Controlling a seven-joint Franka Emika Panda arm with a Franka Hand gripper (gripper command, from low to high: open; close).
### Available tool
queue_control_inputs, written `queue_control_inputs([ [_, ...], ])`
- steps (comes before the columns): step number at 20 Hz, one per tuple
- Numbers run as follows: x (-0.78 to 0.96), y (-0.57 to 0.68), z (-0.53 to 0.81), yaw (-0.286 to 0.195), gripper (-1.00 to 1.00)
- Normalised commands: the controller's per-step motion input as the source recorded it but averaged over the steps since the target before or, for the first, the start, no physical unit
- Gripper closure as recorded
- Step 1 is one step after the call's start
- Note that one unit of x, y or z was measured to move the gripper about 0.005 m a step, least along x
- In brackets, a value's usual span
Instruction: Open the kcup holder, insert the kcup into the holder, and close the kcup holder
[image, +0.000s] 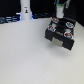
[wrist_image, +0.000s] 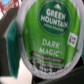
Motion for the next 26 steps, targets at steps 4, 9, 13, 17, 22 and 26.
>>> queue_control_inputs([
  [4, 0.04, 0.32, -0.14, 0.071, 1.00],
  [9, 0.06, 0.25, -0.16, 0.059, 1.00],
  [13, 0.03, 0.07, -0.21, 0.037, 1.00],
  [17, 0.03, 0.01, -0.23, 0.021, 1.00],
  [22, 0.09, 0.02, -0.18, 0.006, 1.00],
  [26, 0.30, 0.04, 0.01, -0.005, 1.00],
])
